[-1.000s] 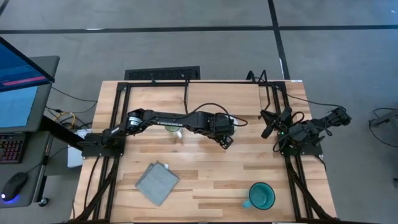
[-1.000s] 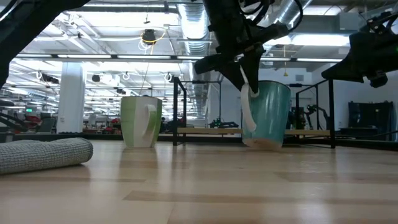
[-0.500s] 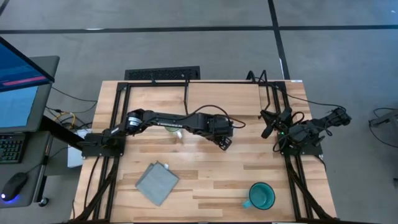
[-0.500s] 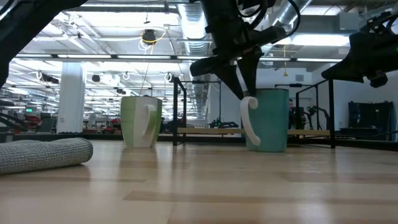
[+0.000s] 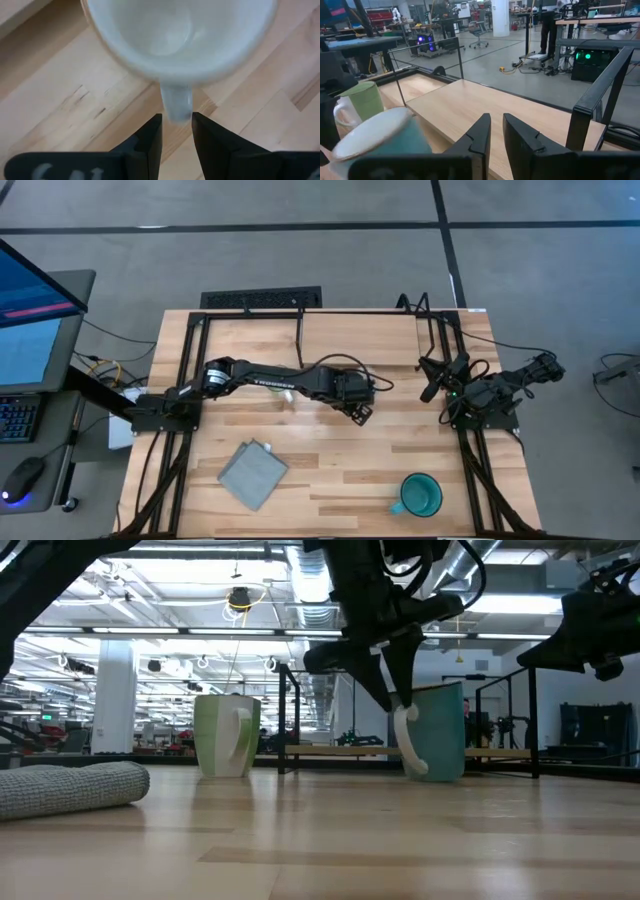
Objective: Stack small to large cups/mugs on shelf
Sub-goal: Put the light blue mug on the shelf
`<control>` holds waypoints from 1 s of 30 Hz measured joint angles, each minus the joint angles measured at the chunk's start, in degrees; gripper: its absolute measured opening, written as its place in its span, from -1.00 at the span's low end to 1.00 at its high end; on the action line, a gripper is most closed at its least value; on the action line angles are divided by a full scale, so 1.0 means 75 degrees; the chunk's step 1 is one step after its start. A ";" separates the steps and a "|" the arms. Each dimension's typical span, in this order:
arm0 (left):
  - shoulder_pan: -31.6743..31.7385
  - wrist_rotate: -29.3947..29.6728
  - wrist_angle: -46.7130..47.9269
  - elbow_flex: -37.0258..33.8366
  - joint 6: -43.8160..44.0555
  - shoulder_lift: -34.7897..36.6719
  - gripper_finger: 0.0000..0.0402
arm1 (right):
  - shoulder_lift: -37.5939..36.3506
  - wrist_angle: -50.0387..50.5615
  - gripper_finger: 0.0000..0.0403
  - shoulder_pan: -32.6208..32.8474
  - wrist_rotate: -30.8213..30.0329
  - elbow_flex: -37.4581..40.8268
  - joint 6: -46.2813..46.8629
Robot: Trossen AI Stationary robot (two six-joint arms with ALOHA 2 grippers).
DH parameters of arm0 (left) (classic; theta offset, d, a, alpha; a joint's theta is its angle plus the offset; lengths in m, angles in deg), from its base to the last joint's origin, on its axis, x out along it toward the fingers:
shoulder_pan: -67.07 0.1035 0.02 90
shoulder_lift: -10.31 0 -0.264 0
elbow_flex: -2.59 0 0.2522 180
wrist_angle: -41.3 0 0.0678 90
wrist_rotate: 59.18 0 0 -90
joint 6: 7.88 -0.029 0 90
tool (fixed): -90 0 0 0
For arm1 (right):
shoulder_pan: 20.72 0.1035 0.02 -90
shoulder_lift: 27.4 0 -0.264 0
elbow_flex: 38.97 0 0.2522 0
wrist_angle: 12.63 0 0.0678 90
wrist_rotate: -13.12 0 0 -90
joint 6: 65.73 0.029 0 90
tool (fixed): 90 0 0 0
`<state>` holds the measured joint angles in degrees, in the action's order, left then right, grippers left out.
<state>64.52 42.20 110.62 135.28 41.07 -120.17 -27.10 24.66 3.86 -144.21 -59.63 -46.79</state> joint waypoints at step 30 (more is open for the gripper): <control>0.0510 0.0206 0.1886 0.2134 -0.5085 0.0023 -0.52 | 0.0000 0.0000 -0.63 0.0000 0.0000 0.0000 0.0000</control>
<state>68.34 43.74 124.76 151.29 2.93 -119.99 -27.10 24.66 3.86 -144.21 -59.63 -46.79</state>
